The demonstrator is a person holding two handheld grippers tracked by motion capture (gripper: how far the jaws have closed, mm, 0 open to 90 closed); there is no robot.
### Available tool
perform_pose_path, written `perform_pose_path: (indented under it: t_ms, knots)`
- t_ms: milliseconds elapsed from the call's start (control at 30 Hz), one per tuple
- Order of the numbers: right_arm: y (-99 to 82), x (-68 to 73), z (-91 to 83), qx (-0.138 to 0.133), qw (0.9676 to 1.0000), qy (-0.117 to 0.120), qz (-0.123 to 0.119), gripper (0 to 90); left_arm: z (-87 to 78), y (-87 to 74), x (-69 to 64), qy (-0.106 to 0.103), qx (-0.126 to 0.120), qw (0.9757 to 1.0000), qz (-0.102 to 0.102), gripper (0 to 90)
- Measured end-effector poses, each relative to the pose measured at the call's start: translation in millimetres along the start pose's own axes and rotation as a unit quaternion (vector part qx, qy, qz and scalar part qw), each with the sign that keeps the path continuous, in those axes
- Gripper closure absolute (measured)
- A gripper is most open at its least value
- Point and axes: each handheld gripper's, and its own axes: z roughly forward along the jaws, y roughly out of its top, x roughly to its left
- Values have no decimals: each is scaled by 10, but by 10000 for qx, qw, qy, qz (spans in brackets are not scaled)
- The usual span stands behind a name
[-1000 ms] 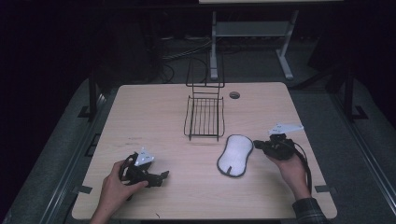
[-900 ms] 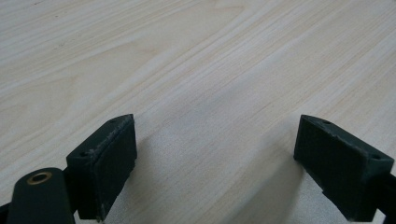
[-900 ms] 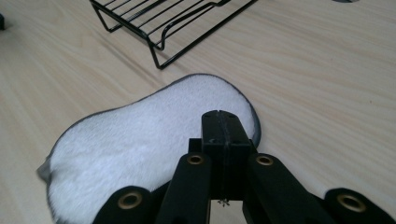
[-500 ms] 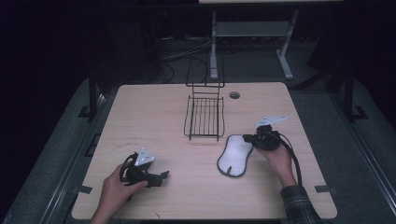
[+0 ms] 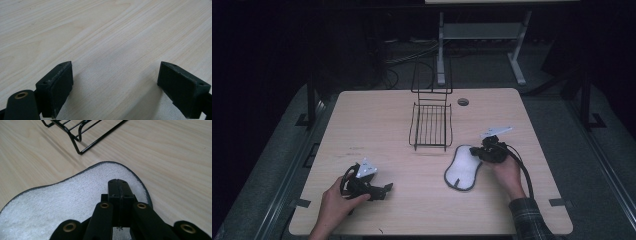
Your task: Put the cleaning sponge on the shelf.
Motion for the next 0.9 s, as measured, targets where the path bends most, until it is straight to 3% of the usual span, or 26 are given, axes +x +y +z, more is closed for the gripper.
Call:
perform_pose_path:
  t_ms: [233, 900]
  knots:
    - [-63, 52, -71, 64, 9999, -65, -101, 898, 1, 0, -2, 3, -9, 10000, -10, 124]
    - [-340, 209, -385, 294, 9994, -157, -103, 898, -1, -2, -3, 4, -8, 10000, -5, 125]
